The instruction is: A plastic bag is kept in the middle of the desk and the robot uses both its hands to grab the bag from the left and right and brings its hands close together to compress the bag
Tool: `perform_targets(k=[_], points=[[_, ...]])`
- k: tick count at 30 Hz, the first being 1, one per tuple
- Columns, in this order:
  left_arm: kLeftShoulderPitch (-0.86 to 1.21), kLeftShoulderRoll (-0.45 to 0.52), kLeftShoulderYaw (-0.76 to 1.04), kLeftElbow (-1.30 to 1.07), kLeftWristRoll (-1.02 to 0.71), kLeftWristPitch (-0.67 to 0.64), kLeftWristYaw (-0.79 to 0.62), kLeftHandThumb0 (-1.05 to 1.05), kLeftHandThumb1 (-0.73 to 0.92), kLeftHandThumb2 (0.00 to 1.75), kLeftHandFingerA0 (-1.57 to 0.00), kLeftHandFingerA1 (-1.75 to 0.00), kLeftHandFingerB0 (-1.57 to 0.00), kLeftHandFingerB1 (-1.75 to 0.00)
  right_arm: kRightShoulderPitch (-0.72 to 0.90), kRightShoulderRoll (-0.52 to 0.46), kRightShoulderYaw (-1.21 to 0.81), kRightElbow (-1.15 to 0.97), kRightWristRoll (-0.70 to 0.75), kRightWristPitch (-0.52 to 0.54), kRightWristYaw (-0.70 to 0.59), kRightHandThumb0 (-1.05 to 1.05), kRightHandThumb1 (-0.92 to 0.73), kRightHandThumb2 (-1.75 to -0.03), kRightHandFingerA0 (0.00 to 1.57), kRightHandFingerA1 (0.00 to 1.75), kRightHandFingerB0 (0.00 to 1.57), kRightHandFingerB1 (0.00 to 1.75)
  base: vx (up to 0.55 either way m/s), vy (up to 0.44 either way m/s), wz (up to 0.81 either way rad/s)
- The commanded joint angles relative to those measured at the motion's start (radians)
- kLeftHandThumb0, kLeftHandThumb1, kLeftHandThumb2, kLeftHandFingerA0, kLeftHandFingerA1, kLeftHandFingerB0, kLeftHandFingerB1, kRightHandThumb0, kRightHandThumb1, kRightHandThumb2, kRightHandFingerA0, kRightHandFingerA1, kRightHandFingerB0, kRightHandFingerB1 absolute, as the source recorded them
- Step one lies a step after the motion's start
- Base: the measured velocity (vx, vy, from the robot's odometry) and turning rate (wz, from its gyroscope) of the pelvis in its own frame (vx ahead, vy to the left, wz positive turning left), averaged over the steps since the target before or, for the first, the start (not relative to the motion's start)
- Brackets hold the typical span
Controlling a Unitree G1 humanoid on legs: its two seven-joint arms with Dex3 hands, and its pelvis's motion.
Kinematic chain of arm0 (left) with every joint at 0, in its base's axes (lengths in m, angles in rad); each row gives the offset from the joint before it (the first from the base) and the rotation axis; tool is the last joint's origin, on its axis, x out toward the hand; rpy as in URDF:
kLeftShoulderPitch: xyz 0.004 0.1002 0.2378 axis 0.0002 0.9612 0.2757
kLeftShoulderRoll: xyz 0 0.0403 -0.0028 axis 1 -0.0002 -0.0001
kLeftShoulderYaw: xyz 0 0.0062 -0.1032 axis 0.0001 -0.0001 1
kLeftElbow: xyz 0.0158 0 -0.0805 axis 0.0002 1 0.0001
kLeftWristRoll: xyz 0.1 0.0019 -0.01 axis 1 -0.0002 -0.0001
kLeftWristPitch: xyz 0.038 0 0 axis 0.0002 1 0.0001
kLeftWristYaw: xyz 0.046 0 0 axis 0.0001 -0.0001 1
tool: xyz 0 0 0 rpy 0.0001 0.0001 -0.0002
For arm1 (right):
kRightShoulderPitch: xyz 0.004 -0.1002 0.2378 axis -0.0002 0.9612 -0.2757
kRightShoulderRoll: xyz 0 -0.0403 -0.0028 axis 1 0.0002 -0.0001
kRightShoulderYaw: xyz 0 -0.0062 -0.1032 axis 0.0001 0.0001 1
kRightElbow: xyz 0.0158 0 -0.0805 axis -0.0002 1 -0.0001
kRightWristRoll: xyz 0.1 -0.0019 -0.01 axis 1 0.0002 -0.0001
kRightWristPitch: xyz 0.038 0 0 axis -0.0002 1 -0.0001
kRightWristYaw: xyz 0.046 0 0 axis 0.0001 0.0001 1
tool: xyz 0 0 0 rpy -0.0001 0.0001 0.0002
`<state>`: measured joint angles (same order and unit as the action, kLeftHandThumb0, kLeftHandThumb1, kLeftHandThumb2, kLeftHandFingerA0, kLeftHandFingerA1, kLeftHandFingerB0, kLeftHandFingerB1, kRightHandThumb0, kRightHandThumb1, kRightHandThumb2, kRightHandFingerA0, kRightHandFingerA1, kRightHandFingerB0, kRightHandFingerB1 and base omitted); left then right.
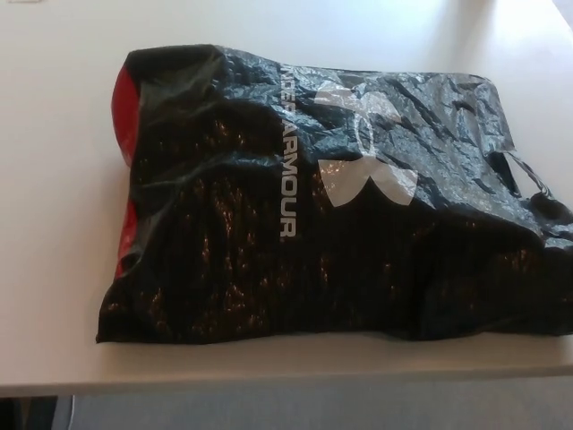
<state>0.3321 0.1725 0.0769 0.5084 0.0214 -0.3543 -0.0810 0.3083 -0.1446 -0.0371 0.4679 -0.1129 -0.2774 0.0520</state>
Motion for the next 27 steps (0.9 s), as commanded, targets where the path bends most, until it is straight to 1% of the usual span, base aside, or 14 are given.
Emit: perform_targets(k=[1,8,11,12,14,15,16,17,18,19,20,25,26,27], points=[[0.082,-0.001,0.105,-0.237,-0.148,-0.627,-0.03,-0.51,0.7,0.6,-0.8,-0.85,-0.65,-0.47,0.064,0.01,-0.088,-0.25,0.021,-0.552,-0.098,-0.43,-0.67,-0.6,0.61,0.51,0.59,0.41,0.0,0.0,0.0],[0.081,-0.029,0.114,-0.232,-0.166,-0.652,-0.03,-0.5,0.81,0.65,-0.69,-0.56,-0.53,-0.44,0.074,0.018,-0.089,-0.264,0.056,-0.537,-0.064,-0.52,-0.71,-0.62,0.7,0.63,0.54,0.39,0.0,0.0,0.0],[0.075,-0.014,0.124,-0.214,-0.156,-0.69,-0.033,-0.53,0.83,0.65,-0.69,-0.52,-0.52,-0.43,0.088,0.023,-0.088,-0.261,0.042,-0.55,-0.07,-0.52,-0.72,-0.62,0.63,0.57,0.52,0.39,0.0,0.0,0.0],[0.088,-0.015,0.122,-0.234,-0.165,-0.66,-0.04,-0.61,0.85,0.66,-0.63,-0.44,-0.48,-0.39,0.092,0.019,-0.091,-0.264,0.026,-0.552,-0.076,-0.53,-0.73,-0.63,0.49,0.38,0.49,0.37,0.0,0.0,0.0],[0.093,-0.014,0.123,-0.24,-0.162,-0.656,-0.041,-0.61,0.86,0.66,-0.61,-0.43,-0.47,-0.38,0.093,0.018,-0.092,-0.264,0.026,-0.555,-0.073,-0.55,-0.72,-0.64,0.47,0.37,0.46,0.36,0.0,0.0,0.0],[0.086,-0.008,0.126,-0.226,-0.162,-0.682,-0.045,-0.64,0.9,0.67,-0.54,-0.4,-0.42,-0.36,0.085,0.01,-0.101,-0.241,-0.026,-0.606,-0.103,-0.73,-0.69,-1.0,0.3,0.48,0.29,0.47,0.0,0.0,0.0],[0.087,-0.006,0.126,-0.225,-0.161,-0.687,-0.046,-0.64,0.91,0.68,-0.5,-0.38,-0.4,-0.35,0.09,0.009,-0.104,-0.241,-0.036,-0.612,-0.108,-0.69,-0.81,-0.65,0.3,0.33,0.29,0.31,0.0,0.0,0.0],[0.092,-0.004,0.124,-0.229,-0.161,-0.692,-0.05,-0.6,0.74,1.12,-0.37,-0.54,-0.23,-0.47,0.104,0.004,-0.104,-0.255,-0.047,-0.601,-0.106,-0.37,-0.44,-1.04,0.0,0.49,0.0,0.47,0.0,0.0,0.0],[0.097,-0.003,0.122,-0.232,-0.164,-0.695,-0.054,-0.6,0.74,1.12,-0.37,-0.54,-0.23,-0.47,0.115,-0.002,-0.102,-0.269,-0.052,-0.586,-0.1,-0.37,-0.44,-1.04,0.0,0.49,0.0,0.47,0.0,0.0,0.0],[0.115,-0.005,0.126,-0.247,-0.147,-0.688,-0.044,-0.68,0.92,0.69,-0.39,-0.33,-0.35,-0.32,0.134,-0.001,-0.097,-0.283,-0.036,-0.585,-0.083,-0.88,-0.66,-1.03,0.05,0.26,0.12,0.25,0.0,0.0,0.0],[0.137,-0.01,0.134,-0.266,-0.128,-0.681,-0.03,-0.73,0.92,0.72,-0.31,-0.32,-0.3,-0.31,0.146,-0.005,-0.093,-0.291,-0.037,-0.593,-0.075,-0.91,-0.66,-1.03,0.0,0.08,0.0,0.06,0.0,0.0,0.0],[0.218,-0.031,0.144,-0.333,-0.104,-0.68,-0.014,-0.72,0.92,0.74,-0.25,-0.31,-0.26,-0.31,0.198,-0.018,-0.076,-0.339,-0.037,-0.599,-0.042,-0.95,-0.66,-1.02,0.0,0.04,0.0,0.04,0.0,0.0,0.0],[0.246,-0.034,0.132,-0.359,-0.121,-0.662,-0.024,-0.75,0.92,0.72,-0.21,-0.28,-0.25,-0.3,0.214,-0.025,-0.07,-0.355,-0.02,-0.594,-0.023,-0.84,-0.76,-0.64,0.0,0.0,0.0,0.0,0.0,0.0,0.0],[0.273,-0.042,0.122,-0.366,-0.131,-0.685,-0.03,-0.72,0.92,0.71,-0.17,-0.28,-0.2,-0.29,0.234,-0.024,-0.076,-0.383,-0.032,-0.595,-0.029,-0.93,-0.61,-0.94,0.0,0.0,0.0,0.0,0.0,0.0,0.0]])
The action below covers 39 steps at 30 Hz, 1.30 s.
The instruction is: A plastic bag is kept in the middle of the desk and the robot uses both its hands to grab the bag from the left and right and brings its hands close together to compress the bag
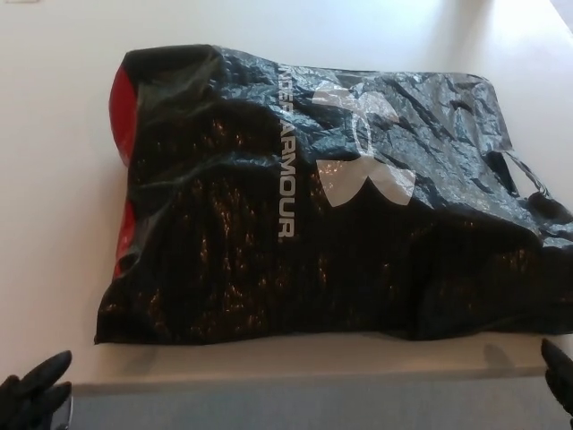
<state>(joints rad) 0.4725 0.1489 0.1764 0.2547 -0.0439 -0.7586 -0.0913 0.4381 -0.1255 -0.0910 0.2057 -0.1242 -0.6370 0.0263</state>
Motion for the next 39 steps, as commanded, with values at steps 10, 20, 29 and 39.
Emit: perform_targets(k=[10,20,29,39], points=[[0.165,-0.035,0.048,-0.271,-0.129,-0.256,0.003,-0.75,0.91,0.68,-0.18,-0.27,-0.22,-0.28,0.124,-0.023,-0.073,-0.303,0.019,-0.226,-0.021,-0.95,-0.61,-0.94,0.0,0.0,0.0,0.0,0.0,0.0,0.0],[-0.177,0.084,0.349,-0.395,-0.125,-0.004,0.126,-0.77,0.92,0.73,-0.22,-0.29,-0.26,-0.31,-0.151,-0.095,-0.256,-0.485,-0.035,-0.033,-0.056,-0.84,-0.8,-0.71,0.0,0.0,0.0,0.0,0.0,0.0,0.0],[-0.484,0.279,0.431,-0.347,-0.12,0.273,0.166,-0.85,0.92,0.77,-0.17,-0.3,-0.24,-0.31,-0.448,-0.186,-0.312,-0.474,-0.051,0.202,-0.05,-0.94,-0.84,-0.65,0.0,0.0,0.0,0.0,0.0,0.0,0.0],[-0.542,0.297,0.435,-0.347,-0.142,0.348,0.14,-0.86,0.92,0.76,-0.15,-0.31,-0.23,-0.31,-0.509,-0.195,-0.31,-0.474,-0.064,0.268,-0.045,-0.94,-0.81,-0.64,0.0,0.0,0.0,0.0,0.0,0.0,0.0]])
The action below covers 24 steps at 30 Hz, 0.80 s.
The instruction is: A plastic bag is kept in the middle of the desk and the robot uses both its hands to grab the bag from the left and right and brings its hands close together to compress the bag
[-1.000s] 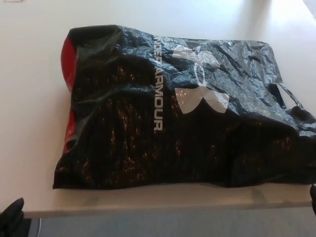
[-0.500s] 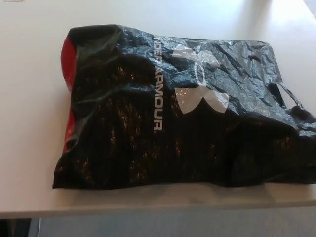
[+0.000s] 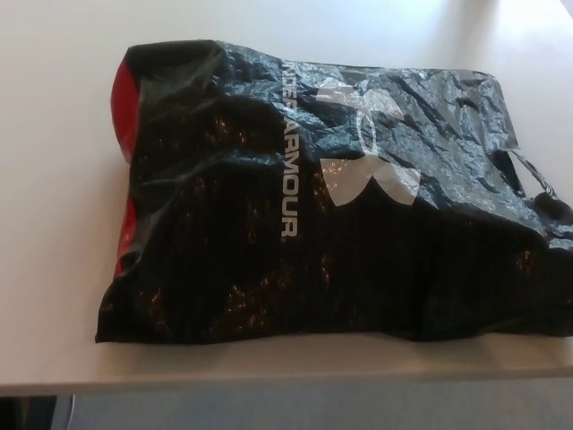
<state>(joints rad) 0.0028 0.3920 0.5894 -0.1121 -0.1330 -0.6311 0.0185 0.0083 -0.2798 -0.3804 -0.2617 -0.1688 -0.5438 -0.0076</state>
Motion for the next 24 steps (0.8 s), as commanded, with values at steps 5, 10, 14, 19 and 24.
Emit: perform_targets(k=[5,10,14,19,24], points=[[-0.505,0.106,-0.224,0.265,-0.025,0.62,-0.086,-0.81,0.87,1.27,0.0,-0.2,-0.01,-0.18,-0.596,-0.131,0.088,0.418,-0.142,0.466,-0.036,-1.02,-0.66,-1.05,0.0,0.08,0.0,0.0,0.0,0.0,0.0],[-0.594,0.038,-0.284,0.44,0.013,0.644,-0.094,-0.92,0.92,1.28,0.0,-0.09,-0.04,-0.1,-0.719,-0.117,0.117,0.652,-0.118,0.504,-0.037,-1.04,-0.67,-1.05,0.0,0.07,0.0,0.0,0.0,0.0,0.0],[-0.633,-0.004,-0.311,0.553,0.022,0.632,-0.085,-0.91,0.9,1.25,-0.02,-0.14,-0.1,-0.14,-0.793,-0.114,0.136,0.81,-0.117,0.497,-0.053,-1.05,-0.66,-1.07,0.0,0.07,0.0,0.0,0.0,0.0,0.0],[-0.665,-0.031,-0.324,0.683,0.013,0.631,-0.077,-0.95,0.86,1.25,-0.02,-0.14,-0.09,-0.14,-0.838,-0.123,0.162,0.969,-0.131,0.485,-0.073,-1.0,-0.63,-1.05,0.0,0.09,0.0,0.0,0.0,0.0,0.0],[-0.676,-0.041,-0.329,0.773,-0.003,0.632,-0.084,-0.97,0.89,1.25,-0.02,-0.1,-0.1,-0.13,-0.869,-0.128,0.189,1.122,-0.14,0.493,-0.102,-1.04,-0.68,-1.08,0.01,0.13,0.0,0.0,0.0,0.0,0.0]])
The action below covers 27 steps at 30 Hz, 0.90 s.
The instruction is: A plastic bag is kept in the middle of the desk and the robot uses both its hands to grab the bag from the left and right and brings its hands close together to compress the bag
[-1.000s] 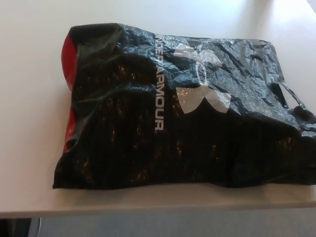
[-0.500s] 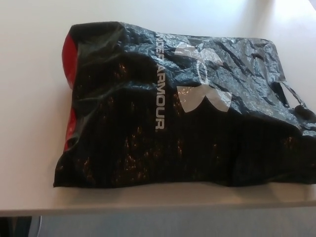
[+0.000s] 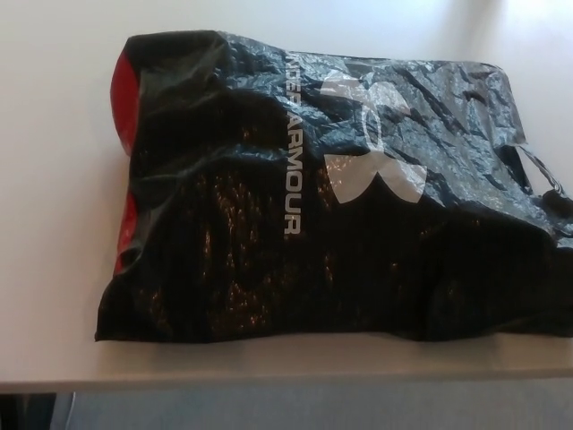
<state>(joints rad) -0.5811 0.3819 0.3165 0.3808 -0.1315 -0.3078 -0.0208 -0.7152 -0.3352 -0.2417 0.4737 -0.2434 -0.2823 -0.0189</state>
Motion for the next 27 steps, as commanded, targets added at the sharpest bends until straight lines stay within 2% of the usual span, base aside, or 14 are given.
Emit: perform_targets(k=[1,2,3,6,10,11,13,18,19,20,22,27], points=[[-0.091,-0.033,-0.059,0.288,-0.009,0.32,-0.049,-0.95,0.91,1.26,0.0,-0.1,-0.06,-0.11,-0.15,-0.073,0.051,0.419,-0.058,0.23,-0.088,-1.05,-0.69,-1.08,0.0,0.1,0.0,0.0,0.0,0.0,0.0],[-0.092,-0.033,-0.064,0.312,-0.004,0.305,-0.053,-0.92,0.92,1.26,0.0,-0.16,-0.06,-0.12,-0.155,-0.074,0.05,0.45,-0.047,0.234,-0.079,-1.04,-0.68,-1.08,0.0,0.09,0.0,0.0,0.0,0.0,0.0],[-0.094,-0.039,-0.062,0.344,-0.008,0.293,-0.055,-0.98,0.92,1.26,0.0,-0.07,-0.08,-0.1,-0.155,-0.07,0.049,0.485,-0.034,0.237,-0.069,-1.03,-0.68,-1.07,0.0,0.07,0.0,0.0,0.0,0.0,0.0],[-0.097,-0.048,-0.059,0.381,-0.019,0.303,-0.055,-0.95,0.92,1.25,0.0,-0.08,-0.09,-0.14,-0.163,-0.064,0.051,0.544,-0.015,0.235,-0.065,-1.04,-0.68,-1.07,0.0,0.06,0.0,0.0,0.0,0.0,0.0],[-0.097,-0.065,-0.057,0.418,-0.029,0.283,-0.068,-0.93,0.92,1.25,0.0,-0.11,-0.06,-0.11,-0.17,-0.053,0.062,0.598,-0.008,0.245,-0.065,-1.05,-0.7,-1.07,0.0,0.07,0.0,0.0,0.0,0.0,0.0],[-0.098,-0.069,-0.072,0.439,-0.003,0.283,-0.043,-0.9,0.9,1.25,0.0,-0.13,-0.08,-0.18,-0.169,-0.045,0.064,0.626,-0.005,0.238,-0.072,-1.02,-0.69,-1.06,0.0,0.08,0.0,0.0,0.0,0.0,0.0],[-0.097,-0.078,-0.08,0.463,0.0,0.265,-0.05,-0.92,0.92,1.26,0.0,-0.13,-0.08,-0.13,-0.171,-0.04,0.08,0.662,-0.006,0.232,-0.081,-1.02,-0.69,-1.06,0.0,0.07,0.0,0.0,0.0,0.0,0.0],[-0.088,-0.101,-0.082,0.476,-0.012,0.275,-0.048,-0.93,0.91,1.23,-0.01,-0.12,-0.11,-0.16,-0.164,-0.034,0.112,0.694,-0.006,0.233,-0.099,-1.04,-0.7,-1.07,0.0,0.05,0.0,0.0,0.0,0.0,0.0],[-0.081,-0.105,-0.089,0.479,-0.007,0.255,-0.059,-0.9,0.92,1.25,0.0,-0.16,-0.07,-0.14,-0.16,-0.032,0.116,0.698,-0.002,0.231,-0.101,-1.04,-0.71,-1.07,0.0,0.05,0.0,0.0,0.0,0.0,0.0],[-0.091,-0.116,-0.083,0.486,-0.017,0.274,-0.058,-0.95,0.91,1.25,0.0,-0.11,-0.1,-0.14,-0.162,-0.034,0.119,0.7,0.001,0.234,-0.102,-1.05,-0.71,-1.07,0.0,0.04,0.0,0.0,0.0,0.0,0.0],[-0.086,-0.125,-0.091,0.484,0.0,0.273,-0.038,-0.9,0.9,1.24,0.0,-0.16,-0.09,-0.19,-0.158,-0.032,0.125,0.704,0.005,0.234,-0.105,-1.04,-0.72,-1.07,0.0,0.05,0.0,0.0,0.0,0.0,0.0],[-0.088,-0.177,-0.096,0.517,-0.01,0.259,-0.038,-0.9,0.91,1.25,-0.01,-0.16,-0.1,-0.16,-0.14,-0.006,0.145,0.708,0.01,0.23,-0.125,-1.05,-0.77,-1.12,0.0,0.05,0.0,0.0,0.0,0.0,0.0]])
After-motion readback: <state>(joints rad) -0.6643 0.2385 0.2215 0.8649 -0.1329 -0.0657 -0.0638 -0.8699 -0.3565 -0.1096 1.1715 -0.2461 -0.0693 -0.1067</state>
